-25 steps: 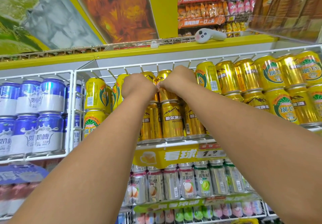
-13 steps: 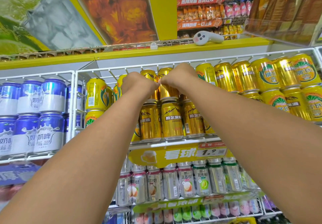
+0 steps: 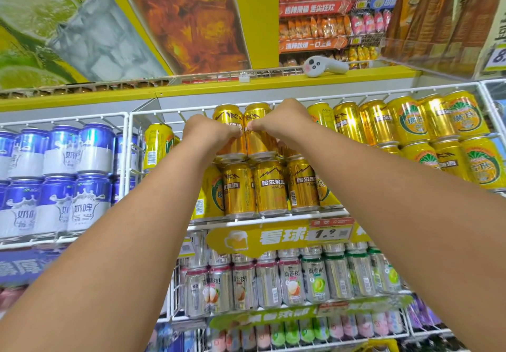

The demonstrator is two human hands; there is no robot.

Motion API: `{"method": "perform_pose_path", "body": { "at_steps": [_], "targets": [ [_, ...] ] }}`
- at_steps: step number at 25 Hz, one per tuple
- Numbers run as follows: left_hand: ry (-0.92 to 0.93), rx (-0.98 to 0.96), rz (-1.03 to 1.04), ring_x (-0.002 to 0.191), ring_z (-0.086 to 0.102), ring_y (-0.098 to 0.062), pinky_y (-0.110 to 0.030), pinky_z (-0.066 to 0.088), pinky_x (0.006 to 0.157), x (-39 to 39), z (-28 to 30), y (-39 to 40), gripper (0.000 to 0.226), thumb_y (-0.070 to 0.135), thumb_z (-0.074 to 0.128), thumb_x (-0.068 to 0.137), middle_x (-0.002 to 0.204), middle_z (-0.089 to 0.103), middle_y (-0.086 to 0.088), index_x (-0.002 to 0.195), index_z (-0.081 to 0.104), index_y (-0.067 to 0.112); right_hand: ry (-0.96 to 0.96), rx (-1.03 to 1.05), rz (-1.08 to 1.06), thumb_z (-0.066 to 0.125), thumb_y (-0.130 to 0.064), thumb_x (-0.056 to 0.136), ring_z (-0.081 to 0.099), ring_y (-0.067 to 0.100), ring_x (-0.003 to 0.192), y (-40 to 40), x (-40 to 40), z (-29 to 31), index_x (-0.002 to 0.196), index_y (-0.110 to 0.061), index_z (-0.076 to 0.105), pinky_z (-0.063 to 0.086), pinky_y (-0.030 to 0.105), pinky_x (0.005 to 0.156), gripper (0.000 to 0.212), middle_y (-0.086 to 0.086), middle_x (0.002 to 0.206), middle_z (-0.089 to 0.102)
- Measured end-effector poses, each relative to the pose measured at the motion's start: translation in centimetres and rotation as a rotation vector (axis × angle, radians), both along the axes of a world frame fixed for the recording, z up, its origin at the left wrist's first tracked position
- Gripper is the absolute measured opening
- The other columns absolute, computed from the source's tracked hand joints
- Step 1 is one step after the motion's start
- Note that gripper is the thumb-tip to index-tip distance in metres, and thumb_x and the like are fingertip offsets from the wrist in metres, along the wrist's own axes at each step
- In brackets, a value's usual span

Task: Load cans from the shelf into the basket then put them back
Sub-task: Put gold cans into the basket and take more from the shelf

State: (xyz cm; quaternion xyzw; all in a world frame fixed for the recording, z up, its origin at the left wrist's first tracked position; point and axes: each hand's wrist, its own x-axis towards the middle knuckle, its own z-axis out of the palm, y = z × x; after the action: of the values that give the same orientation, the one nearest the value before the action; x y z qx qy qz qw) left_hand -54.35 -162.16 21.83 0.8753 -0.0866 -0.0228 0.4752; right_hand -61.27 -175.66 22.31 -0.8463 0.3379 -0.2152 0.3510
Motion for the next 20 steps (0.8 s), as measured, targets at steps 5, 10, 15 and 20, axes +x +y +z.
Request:
{"method": "perform_pose_path", "body": {
  "at_steps": [5, 10, 15, 20],
  "targets": [
    [-0.058, -0.112, -0.053, 0.088, 0.066, -0.023, -0.038, 0.057, 0.085, -1.3, -0.9, 1.0, 0.047, 0.038, 0.089, 0.068, 0.096, 0.068, -0.003, 0.097, 0.061, 0.014, -0.089, 0.066, -0.003, 0.086, -0.056, 0.066, 0.067, 0.027, 0.079, 0.3, -1.9, -0.5, 0.08, -0.01, 0.061, 0.048, 0.03, 0.063, 0.054, 0.006, 0.078, 0.066],
    [-0.125, -0.235, -0.051, 0.095, 0.063, -0.019, -0.036, 0.054, 0.087, -3.9, -1.1, 1.9, 0.078, 0.04, 0.09, 0.066, 0.11, 0.062, 0.004, 0.133, 0.054, 0.022, -0.164, 0.094, -0.015, 0.085, -0.064, 0.059, 0.064, 0.025, 0.078, 1.2, -4.0, -1.2, 0.098, -0.007, 0.066, 0.051, 0.033, 0.06, 0.071, 0.004, 0.083, 0.064],
    [-0.187, -0.216, -0.089, 0.099, 0.061, -0.016, -0.033, 0.053, 0.087, -8.1, -1.9, 3.1, 0.079, 0.04, 0.088, 0.07, 0.113, 0.061, 0.005, 0.137, 0.053, 0.018, -0.25, 0.155, 0.066, 0.088, -0.053, 0.065, 0.066, 0.024, 0.095, 1.5, -8.8, -2.6, 0.113, -0.008, 0.067, 0.059, 0.049, 0.084, 0.069, 0.006, 0.099, 0.066],
    [-0.153, -0.27, -0.124, 0.096, 0.063, -0.011, -0.025, 0.05, 0.079, -15.0, -4.4, 4.0, 0.058, 0.033, 0.088, 0.073, 0.108, 0.065, 0.011, 0.125, 0.064, 0.023, -0.26, 0.201, 0.183, 0.087, -0.052, 0.069, 0.061, 0.022, 0.116, 1.1, -15.7, -5.2, 0.141, -0.006, 0.053, 0.054, 0.045, 0.097, 0.092, 0.005, 0.142, 0.057]
  ]
}}
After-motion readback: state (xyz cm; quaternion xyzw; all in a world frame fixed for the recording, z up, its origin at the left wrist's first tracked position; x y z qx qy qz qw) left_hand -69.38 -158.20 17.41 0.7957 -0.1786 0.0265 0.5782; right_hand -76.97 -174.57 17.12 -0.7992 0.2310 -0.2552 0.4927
